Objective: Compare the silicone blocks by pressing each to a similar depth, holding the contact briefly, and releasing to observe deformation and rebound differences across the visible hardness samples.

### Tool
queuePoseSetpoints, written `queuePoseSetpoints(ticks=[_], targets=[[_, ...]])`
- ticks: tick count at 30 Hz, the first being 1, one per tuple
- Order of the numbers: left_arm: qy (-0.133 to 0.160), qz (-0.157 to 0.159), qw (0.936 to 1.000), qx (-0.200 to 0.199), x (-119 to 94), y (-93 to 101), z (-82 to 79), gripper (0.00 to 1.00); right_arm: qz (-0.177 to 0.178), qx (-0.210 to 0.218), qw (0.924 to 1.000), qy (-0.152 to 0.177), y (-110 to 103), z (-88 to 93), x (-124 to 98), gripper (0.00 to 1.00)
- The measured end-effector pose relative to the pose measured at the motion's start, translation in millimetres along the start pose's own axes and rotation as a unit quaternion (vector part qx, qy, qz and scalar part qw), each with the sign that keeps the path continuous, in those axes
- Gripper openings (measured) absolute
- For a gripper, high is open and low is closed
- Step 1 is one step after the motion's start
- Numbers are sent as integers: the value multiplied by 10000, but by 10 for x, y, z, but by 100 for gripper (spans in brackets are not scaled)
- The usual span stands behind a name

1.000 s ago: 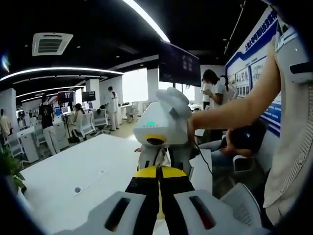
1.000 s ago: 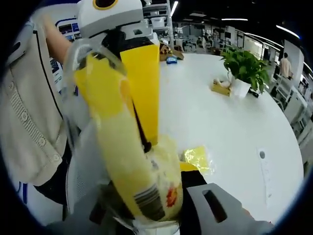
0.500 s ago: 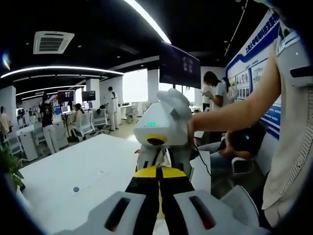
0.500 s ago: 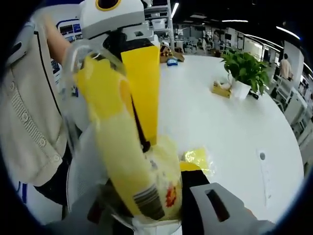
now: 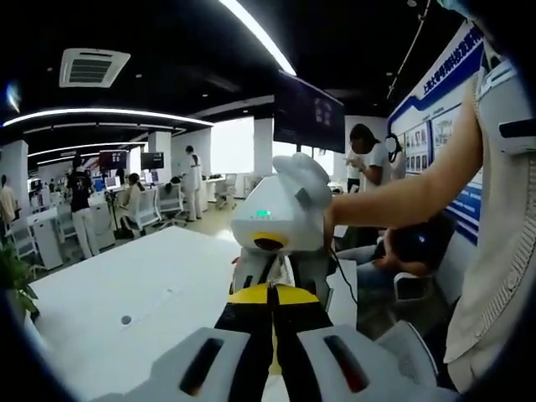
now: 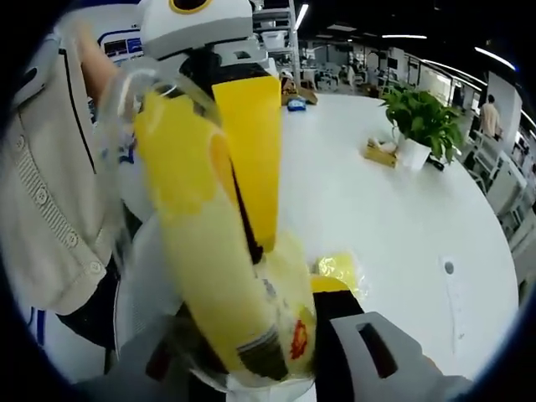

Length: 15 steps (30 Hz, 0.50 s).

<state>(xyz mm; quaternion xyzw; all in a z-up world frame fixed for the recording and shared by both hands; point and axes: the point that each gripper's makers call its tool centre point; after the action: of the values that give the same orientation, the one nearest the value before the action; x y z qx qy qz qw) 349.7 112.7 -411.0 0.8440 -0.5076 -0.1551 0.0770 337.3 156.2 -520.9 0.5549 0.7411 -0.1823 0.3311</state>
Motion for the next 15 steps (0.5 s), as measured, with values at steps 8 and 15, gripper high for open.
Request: queuePoseSetpoints(ticks=[8, 15], targets=[[72, 19, 9999, -146, 22, 55, 4, 0, 23, 6, 10000, -25, -51, 49, -24, 31], [124, 22, 9994, -336, 68, 81, 18, 0, 124, 23, 9999, -2, -98, 95, -65, 32]])
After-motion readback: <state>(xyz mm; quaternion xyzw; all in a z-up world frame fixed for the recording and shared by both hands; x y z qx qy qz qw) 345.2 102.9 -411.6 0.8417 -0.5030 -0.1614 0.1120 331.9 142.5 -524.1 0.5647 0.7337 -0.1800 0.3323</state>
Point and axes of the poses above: the point that each gripper's makers call its tool centre point, and the gripper's own axes: x roughly forward along the fingers, y roughly to its right, z roughly out of its underside, and after that the axes turned 15 degrees about -x, right-handed
